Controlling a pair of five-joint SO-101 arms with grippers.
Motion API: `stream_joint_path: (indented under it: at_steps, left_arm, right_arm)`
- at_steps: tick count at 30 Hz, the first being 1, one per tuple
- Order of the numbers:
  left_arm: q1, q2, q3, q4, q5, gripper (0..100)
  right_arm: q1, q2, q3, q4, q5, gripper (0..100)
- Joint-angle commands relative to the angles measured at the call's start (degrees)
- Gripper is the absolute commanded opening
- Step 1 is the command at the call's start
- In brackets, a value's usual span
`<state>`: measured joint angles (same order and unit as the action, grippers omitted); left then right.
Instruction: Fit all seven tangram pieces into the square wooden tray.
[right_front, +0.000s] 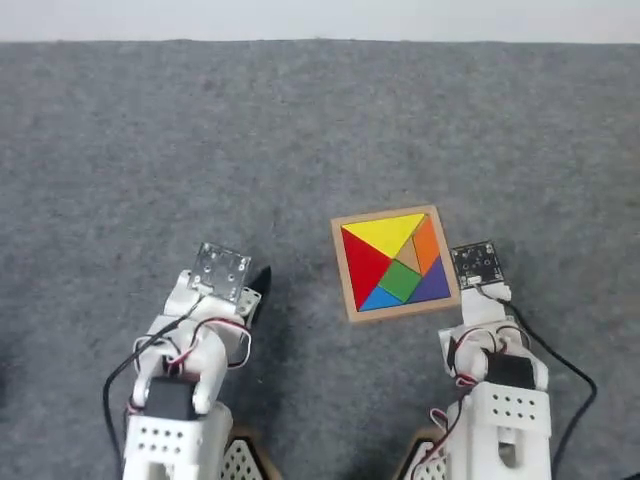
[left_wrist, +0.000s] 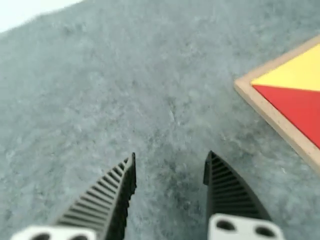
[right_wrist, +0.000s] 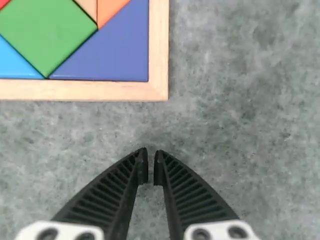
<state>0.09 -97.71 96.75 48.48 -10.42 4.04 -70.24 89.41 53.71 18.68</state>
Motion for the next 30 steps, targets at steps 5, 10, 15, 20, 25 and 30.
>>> stream_joint_path:
  at_steps: [5, 10, 15, 20, 25, 30]
  left_arm:
    - [-0.1, -6.5, -0.3, 1.3, 0.5, 21]
    - [0.0, -6.5, -0.3, 1.3, 0.5, 21]
    - [0.3, -6.5, -0.3, 1.4, 0.5, 21]
    - [0.4, -6.4, -0.3, 1.5, 0.5, 21]
    - [0.4, -6.4, -0.3, 1.5, 0.5, 21]
    - [0.4, -6.2, -0.3, 2.7, 0.5, 21]
  right_arm:
    - [-0.8, -1.3, -8.8, 7.7, -2.3, 4.1]
    - [-0.8, -1.3, -12.0, 9.8, -6.4, 4.1]
    - [-0.8, -8.6, -11.4, 10.7, -6.7, 3.7]
    - [-0.9, -31.0, -1.7, 14.8, -6.5, 3.7]
    - [-0.6, -30.0, 2.0, 13.8, -6.5, 4.1]
    - [-0.9, -28.2, 7.2, 10.3, -6.5, 4.2]
